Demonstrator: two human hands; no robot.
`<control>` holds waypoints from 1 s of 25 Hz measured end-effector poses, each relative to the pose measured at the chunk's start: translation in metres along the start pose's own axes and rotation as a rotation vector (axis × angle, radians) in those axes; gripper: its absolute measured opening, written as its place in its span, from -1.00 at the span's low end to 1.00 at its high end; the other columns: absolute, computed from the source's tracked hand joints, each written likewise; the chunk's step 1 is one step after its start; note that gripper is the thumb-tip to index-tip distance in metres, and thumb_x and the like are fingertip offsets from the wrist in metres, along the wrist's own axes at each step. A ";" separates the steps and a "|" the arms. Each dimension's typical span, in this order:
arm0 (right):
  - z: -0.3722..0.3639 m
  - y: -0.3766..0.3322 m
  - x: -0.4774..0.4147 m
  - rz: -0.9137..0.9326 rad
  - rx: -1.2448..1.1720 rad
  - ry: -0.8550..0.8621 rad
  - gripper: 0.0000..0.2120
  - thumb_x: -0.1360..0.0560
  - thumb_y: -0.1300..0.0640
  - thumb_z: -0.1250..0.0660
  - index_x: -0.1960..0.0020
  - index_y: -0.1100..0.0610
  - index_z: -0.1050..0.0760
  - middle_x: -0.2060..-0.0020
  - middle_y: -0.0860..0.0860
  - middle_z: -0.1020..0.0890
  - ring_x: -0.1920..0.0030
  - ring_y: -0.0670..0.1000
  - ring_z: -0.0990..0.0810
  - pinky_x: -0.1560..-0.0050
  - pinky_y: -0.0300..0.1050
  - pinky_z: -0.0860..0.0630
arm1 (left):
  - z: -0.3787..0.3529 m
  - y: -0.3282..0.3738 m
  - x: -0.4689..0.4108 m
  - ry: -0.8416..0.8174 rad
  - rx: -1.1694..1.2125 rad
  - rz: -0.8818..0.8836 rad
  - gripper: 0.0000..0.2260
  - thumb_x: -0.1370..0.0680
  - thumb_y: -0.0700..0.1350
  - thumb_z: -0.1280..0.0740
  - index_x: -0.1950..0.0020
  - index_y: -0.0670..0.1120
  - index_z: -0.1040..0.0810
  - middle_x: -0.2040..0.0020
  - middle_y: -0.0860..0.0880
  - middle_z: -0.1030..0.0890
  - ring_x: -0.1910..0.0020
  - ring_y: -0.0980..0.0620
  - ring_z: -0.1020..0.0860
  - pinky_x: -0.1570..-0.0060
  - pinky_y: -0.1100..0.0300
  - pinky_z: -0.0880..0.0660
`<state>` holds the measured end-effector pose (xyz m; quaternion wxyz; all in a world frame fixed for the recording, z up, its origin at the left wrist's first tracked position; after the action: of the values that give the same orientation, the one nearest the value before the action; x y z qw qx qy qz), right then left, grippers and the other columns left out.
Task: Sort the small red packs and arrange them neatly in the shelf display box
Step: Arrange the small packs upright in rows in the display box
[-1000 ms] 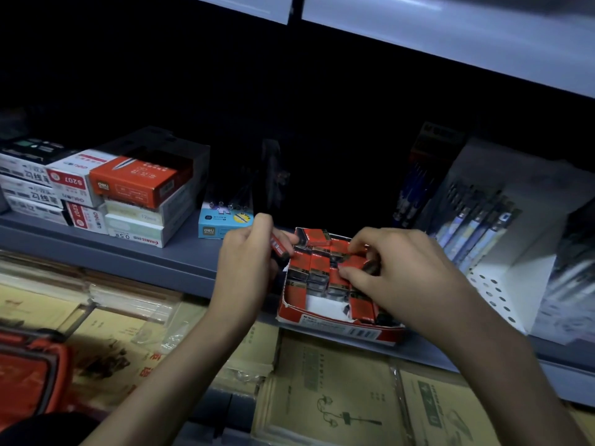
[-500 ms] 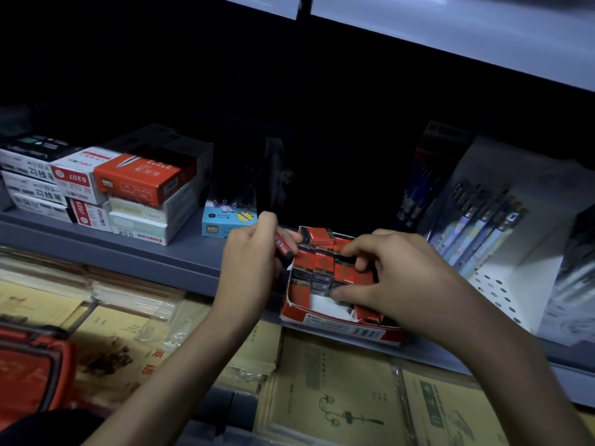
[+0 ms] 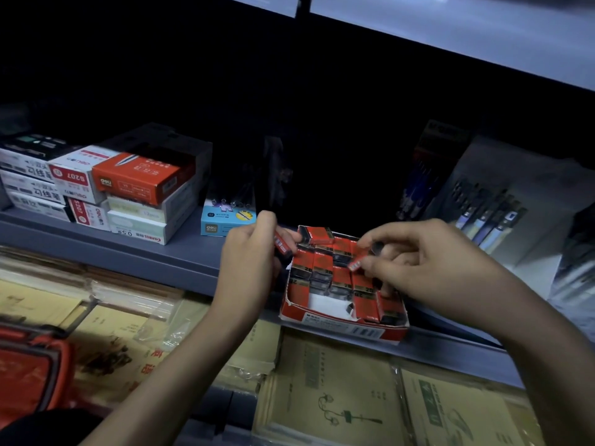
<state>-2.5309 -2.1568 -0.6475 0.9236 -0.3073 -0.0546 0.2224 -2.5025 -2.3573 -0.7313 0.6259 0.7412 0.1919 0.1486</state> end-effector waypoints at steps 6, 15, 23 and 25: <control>0.002 -0.002 -0.003 0.065 0.173 0.054 -0.85 -0.62 0.07 -0.32 -0.07 -0.19 -0.46 0.26 -0.04 -0.63 0.31 -0.05 -0.59 0.22 0.00 -0.55 | 0.000 0.001 0.001 -0.003 0.023 0.000 -0.53 -0.65 -0.05 -0.14 0.43 -0.09 -0.56 0.10 -0.05 -0.77 -0.07 -0.46 -0.57 0.05 -0.04 -0.44; -0.011 0.008 -0.019 0.014 0.078 0.126 -0.88 -0.60 0.09 -0.39 -0.03 -0.12 -0.63 0.25 -0.11 -0.67 0.30 -0.18 -0.60 0.28 -0.29 -0.47 | 0.000 0.004 0.004 -0.008 -0.025 -0.019 -0.52 -0.65 -0.05 -0.14 0.43 -0.08 -0.56 0.12 -0.05 -0.77 0.22 -0.32 -0.51 0.14 0.00 -0.43; -0.017 0.006 -0.015 -0.006 0.099 0.221 -0.92 -0.51 0.11 -0.52 0.12 -0.05 -0.68 0.35 -0.10 -0.64 0.43 -0.27 -0.53 0.40 -0.41 -0.38 | -0.001 0.003 0.002 -0.012 -0.013 -0.025 -0.49 -0.64 -0.04 -0.14 0.49 0.01 -0.59 0.11 -0.11 -0.76 0.02 -0.43 -0.58 0.07 -0.04 -0.45; -0.015 0.004 -0.017 -0.008 0.102 0.242 -0.89 -0.48 0.15 -0.54 0.15 -0.05 -0.68 0.34 -0.11 -0.66 0.37 -0.29 -0.57 0.36 -0.41 -0.43 | -0.001 0.004 0.003 -0.013 -0.014 -0.017 -0.49 -0.64 -0.06 -0.14 0.49 -0.02 -0.58 0.12 -0.12 -0.76 0.16 -0.33 -0.55 0.12 -0.03 -0.41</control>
<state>-2.5447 -2.1694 -0.6613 0.9388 -0.2843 0.0676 0.1823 -2.4998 -2.3557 -0.7277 0.6336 0.7360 0.1930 0.1397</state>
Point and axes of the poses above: each hand's wrist, its own x-axis away from the middle knuckle, its own z-axis out of the back of the hand, y = z × x, the point moved 10 cm from there along -x, towards the middle knuckle
